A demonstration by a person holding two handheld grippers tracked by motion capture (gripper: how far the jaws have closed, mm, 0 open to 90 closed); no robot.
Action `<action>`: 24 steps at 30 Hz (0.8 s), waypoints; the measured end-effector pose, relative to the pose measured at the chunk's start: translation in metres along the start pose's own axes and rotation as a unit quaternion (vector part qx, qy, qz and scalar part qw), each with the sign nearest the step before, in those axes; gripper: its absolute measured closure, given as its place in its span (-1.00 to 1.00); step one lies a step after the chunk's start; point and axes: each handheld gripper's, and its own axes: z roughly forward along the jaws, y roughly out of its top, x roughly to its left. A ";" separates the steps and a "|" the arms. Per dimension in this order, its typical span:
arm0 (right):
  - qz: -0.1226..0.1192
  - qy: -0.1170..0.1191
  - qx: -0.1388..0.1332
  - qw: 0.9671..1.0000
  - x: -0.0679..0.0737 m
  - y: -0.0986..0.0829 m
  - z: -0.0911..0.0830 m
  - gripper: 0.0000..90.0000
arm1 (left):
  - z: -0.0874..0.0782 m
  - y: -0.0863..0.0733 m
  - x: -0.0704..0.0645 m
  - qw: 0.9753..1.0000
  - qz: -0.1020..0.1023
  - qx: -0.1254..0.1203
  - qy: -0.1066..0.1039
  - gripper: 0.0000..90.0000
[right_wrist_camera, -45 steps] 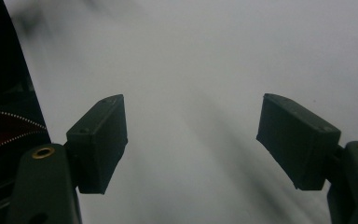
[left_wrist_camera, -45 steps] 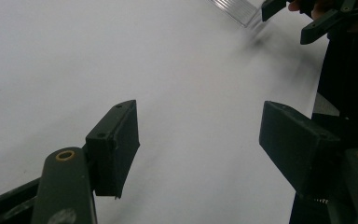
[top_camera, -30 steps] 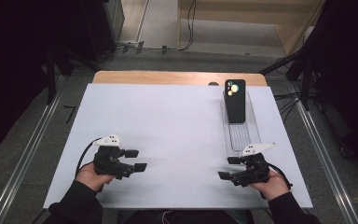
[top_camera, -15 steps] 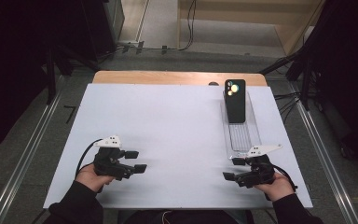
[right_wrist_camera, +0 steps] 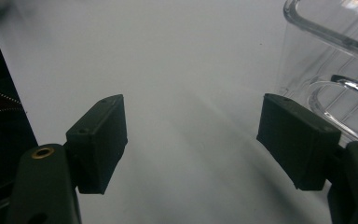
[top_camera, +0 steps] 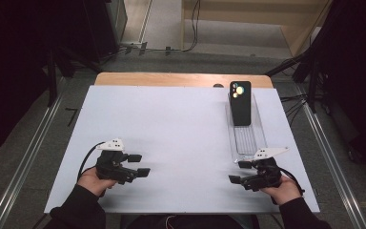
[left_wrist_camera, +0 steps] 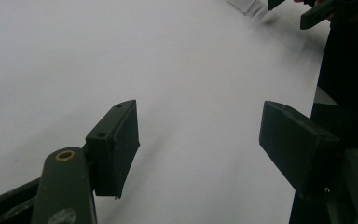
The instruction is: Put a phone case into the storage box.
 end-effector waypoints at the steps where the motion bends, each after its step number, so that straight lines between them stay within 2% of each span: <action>1: 0.000 0.000 0.001 1.000 0.000 0.000 0.000 -0.51 | 0.000 0.000 0.000 1.000 0.000 0.000 0.000 -0.35; 24: 0.000 -0.004 0.001 1.000 0.000 0.000 -0.001 -0.51 | -0.001 0.000 0.000 1.000 0.000 -0.001 0.000 -0.35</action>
